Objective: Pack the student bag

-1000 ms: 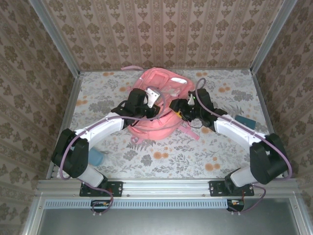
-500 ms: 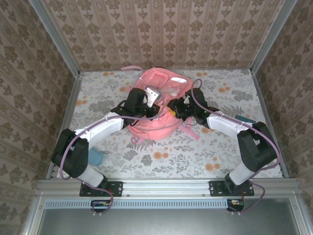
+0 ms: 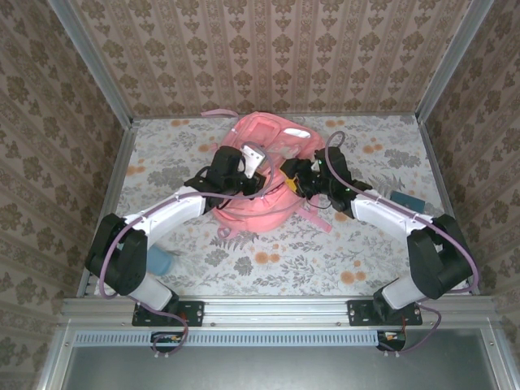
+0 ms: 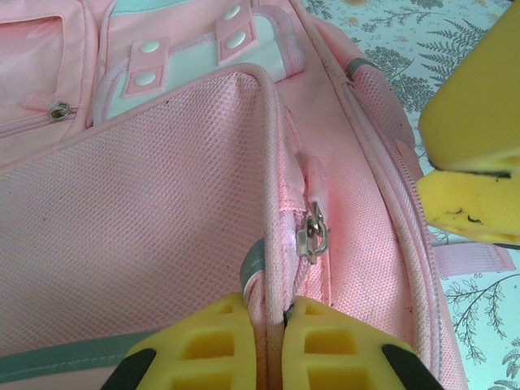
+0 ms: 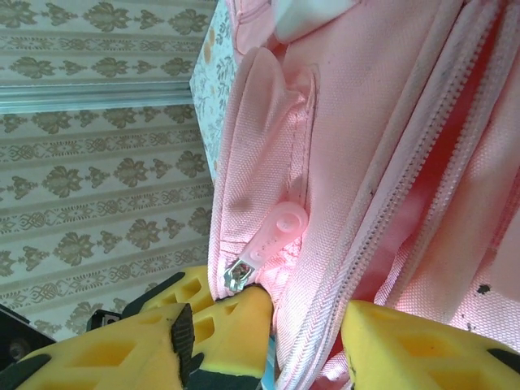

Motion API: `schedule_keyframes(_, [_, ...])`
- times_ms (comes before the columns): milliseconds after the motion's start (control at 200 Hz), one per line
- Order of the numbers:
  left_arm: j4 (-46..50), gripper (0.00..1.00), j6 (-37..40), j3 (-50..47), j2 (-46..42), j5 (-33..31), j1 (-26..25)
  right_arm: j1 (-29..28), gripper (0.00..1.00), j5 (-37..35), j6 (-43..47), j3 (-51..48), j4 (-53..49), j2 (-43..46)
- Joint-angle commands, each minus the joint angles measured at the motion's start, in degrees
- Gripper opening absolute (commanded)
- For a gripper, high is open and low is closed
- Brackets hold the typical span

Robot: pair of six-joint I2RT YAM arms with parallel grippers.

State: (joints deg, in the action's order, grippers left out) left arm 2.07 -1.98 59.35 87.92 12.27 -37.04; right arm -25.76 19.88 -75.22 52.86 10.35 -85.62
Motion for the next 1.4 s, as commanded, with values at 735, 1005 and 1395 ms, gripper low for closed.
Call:
schedule_keyframes(735, [10.39, 0.55, -22.37, -0.61, -11.85, -1.90, 1.36, -1.55, 0.08, 4.82, -6.87, 0.49, 15.78, -7.85])
schedule_keyframes(1005, [7.42, 0.54, -40.58, -9.24, -16.40, 8.21, 0.50, -2.01, 0.08, 4.74, -6.45, 0.99, 16.55, -8.85])
schedule_keyframes(1395, [-0.72, 0.40, -47.92, -10.79, -8.57, 13.33, -0.31, -2.19, 0.07, 5.37, -6.24, 0.93, 16.90, -8.65])
